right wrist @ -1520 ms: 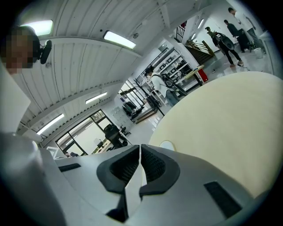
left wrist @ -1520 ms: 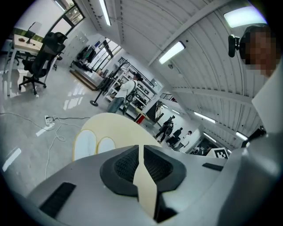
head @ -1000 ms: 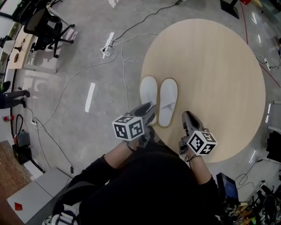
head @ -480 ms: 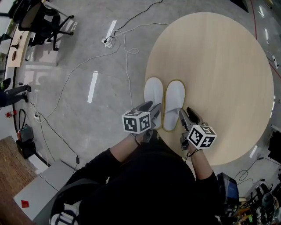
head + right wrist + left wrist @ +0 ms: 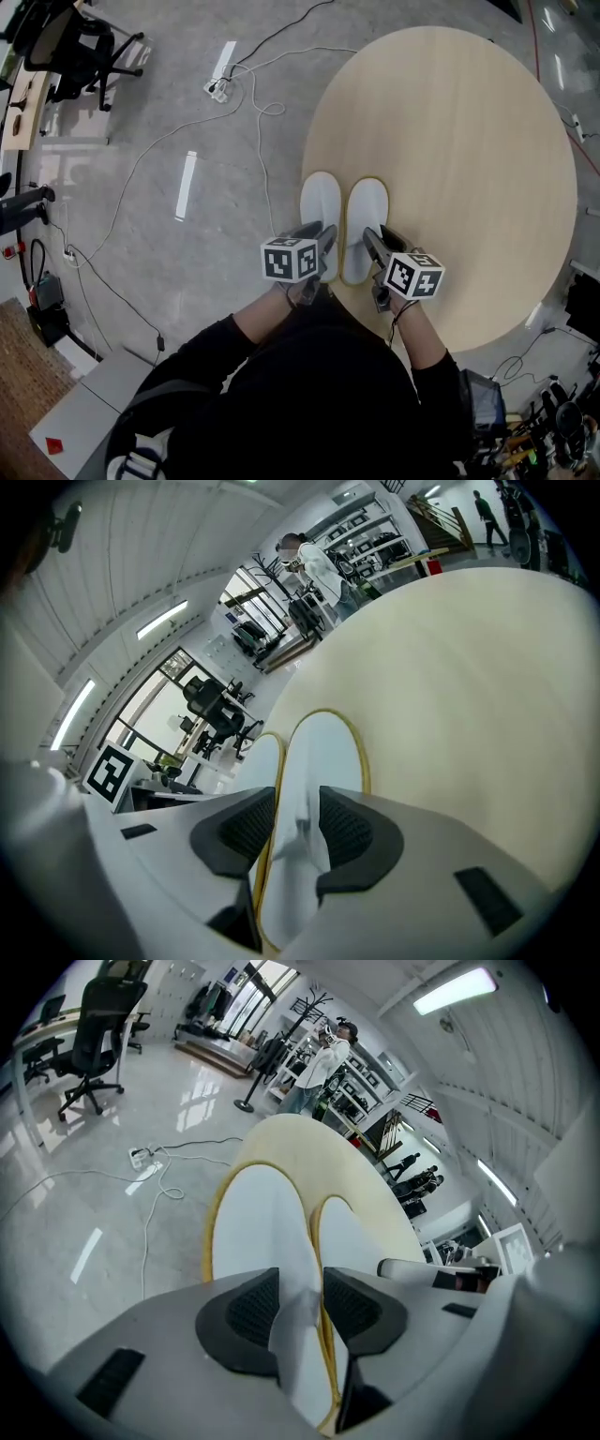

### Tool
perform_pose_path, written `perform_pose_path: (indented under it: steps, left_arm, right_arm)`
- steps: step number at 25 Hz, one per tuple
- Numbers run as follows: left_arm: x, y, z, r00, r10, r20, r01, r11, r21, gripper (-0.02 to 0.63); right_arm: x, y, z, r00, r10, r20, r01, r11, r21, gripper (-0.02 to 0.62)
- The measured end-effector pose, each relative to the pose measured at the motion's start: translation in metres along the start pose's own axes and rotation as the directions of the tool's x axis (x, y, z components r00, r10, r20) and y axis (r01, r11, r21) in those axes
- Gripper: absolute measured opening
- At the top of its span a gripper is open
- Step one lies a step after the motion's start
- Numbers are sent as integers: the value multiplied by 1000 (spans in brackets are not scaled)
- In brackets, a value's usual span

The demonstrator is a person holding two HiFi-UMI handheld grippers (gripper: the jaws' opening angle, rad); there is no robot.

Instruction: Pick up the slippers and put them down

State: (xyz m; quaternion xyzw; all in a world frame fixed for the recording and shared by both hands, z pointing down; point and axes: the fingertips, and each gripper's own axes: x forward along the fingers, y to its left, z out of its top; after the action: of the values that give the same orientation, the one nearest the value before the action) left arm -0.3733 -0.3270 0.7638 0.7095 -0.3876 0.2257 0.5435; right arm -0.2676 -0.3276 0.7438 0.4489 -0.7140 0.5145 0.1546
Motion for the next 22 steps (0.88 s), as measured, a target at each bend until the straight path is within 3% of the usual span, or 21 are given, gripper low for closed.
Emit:
perform_pose_path:
  steps: [2,5,10,14,18,22]
  left_arm:
    - [1,1,2,1000,-9,-3,9,1000,2,124]
    - [-1,1,3,999,-48,-10,49,999,17,46]
    - [-11,-7,5,990,-141,-20,141,989,42,32]
    - [-18,-25,12,977,-213,-17,214,970,112,31]
    - [-15,-54,21,958,-287,-11,284,944,169,29]
    - [-11,-101,30,913,-404,-49,405,890,207,31]
  right_arm:
    - [1,-4,-2,1000,-16,-9,16,1000,14,153]
    - [-1,-6,-4,999,-38,4,38,999,28,35]
    - [-18,3,0,996,-67,61,63,995,71,32]
    - [-50,6,7,984,-111,139,95,989,115,32]
    - [-91,-3,10,959,-173,223,135,975,177,32]
    - [-141,-13,14,908,-266,323,181,946,270,32]
